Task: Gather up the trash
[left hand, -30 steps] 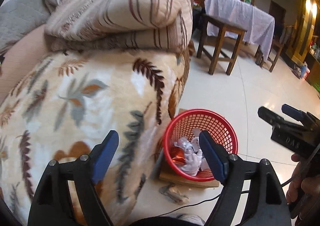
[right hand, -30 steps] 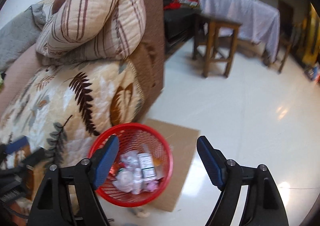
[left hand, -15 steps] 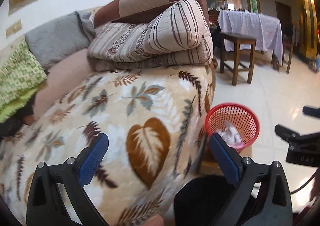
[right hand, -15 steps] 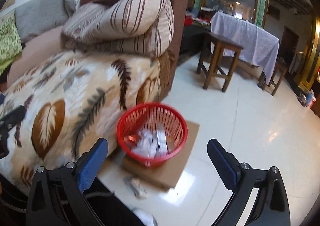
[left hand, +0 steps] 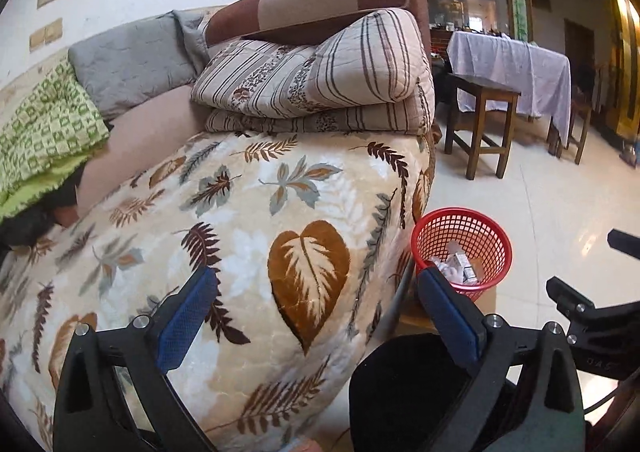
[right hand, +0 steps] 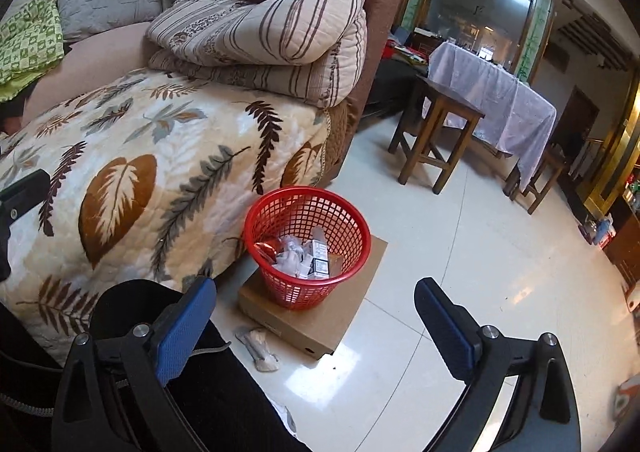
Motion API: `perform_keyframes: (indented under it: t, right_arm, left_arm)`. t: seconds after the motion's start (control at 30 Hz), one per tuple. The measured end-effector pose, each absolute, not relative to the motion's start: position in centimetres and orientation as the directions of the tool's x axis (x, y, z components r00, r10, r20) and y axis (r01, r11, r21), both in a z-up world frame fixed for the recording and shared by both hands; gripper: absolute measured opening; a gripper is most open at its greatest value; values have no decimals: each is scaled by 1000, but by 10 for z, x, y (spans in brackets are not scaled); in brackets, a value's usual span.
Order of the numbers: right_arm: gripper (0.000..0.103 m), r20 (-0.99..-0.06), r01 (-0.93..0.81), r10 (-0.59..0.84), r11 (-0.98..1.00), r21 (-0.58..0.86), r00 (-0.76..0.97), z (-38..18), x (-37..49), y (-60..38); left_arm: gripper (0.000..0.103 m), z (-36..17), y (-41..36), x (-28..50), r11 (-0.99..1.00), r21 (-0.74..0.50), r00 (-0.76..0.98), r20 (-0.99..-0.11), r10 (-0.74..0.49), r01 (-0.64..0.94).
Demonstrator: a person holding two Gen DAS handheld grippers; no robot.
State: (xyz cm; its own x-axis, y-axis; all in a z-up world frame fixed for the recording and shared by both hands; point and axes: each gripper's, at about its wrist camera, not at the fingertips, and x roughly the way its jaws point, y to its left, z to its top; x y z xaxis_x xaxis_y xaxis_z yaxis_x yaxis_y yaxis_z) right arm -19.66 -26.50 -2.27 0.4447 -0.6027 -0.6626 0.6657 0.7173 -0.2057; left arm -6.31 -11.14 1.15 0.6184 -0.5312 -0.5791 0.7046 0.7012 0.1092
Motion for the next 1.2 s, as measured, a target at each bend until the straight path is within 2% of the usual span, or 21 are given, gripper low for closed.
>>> perform_keyframes:
  t: [1.2]
  right_arm:
    - [101,-688,631,-565,750,-199,455,-34,-185,-265]
  left_arm:
    - [100,8,-112,-57,719,112,625,-597,-503,686]
